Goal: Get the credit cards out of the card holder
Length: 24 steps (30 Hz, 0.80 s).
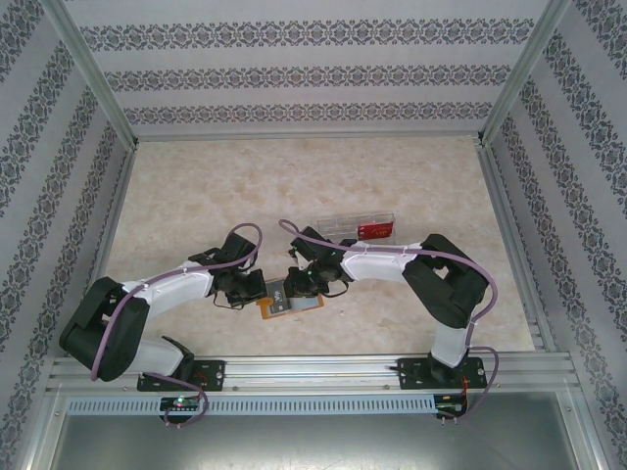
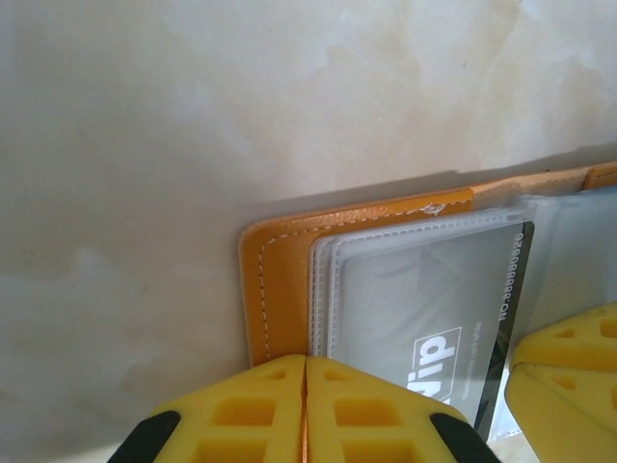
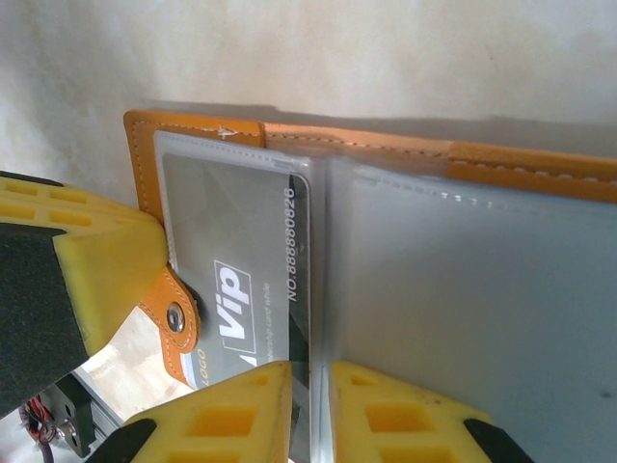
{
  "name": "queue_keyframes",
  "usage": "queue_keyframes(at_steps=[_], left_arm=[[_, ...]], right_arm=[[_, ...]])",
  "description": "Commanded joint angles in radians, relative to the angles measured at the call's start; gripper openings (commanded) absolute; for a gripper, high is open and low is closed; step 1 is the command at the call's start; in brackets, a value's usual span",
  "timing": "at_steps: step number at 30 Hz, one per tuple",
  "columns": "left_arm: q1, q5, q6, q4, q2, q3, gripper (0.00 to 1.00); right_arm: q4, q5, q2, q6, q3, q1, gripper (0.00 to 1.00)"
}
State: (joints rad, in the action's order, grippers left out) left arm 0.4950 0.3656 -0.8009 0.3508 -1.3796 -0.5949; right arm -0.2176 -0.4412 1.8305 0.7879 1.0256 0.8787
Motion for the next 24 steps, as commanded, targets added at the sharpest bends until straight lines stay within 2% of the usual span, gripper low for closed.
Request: queue_keyframes(at_steps=[1, 9, 10, 14, 24], left_arm=[[-0.006, 0.002, -0.015, -0.001, -0.027, 0.010, 0.09], [-0.003, 0.002, -0.017, -0.003, -0.026, 0.008, 0.08], [-0.002, 0.001, -0.017, -0.003, -0.026, 0.008, 0.08], [-0.001, 0.001, -0.017, -0.001, -0.025, 0.009, 0.08], [0.000, -0.015, 0.000, 0.028, -0.027, -0.009, 0.05]], right_arm=[[0.017, -0.030, 0.029, 0.010, 0.021, -0.009, 0.20], [0.029, -0.040, 0.046, 0.016, 0.021, -0.009, 0.18], [0.031, -0.039, 0.046, 0.016, 0.019, -0.009, 0.17], [0.035, -0.037, 0.037, 0.022, 0.011, -0.013, 0.00], [0.042, -0.017, -0.039, 0.024, -0.078, -0.045, 0.00]])
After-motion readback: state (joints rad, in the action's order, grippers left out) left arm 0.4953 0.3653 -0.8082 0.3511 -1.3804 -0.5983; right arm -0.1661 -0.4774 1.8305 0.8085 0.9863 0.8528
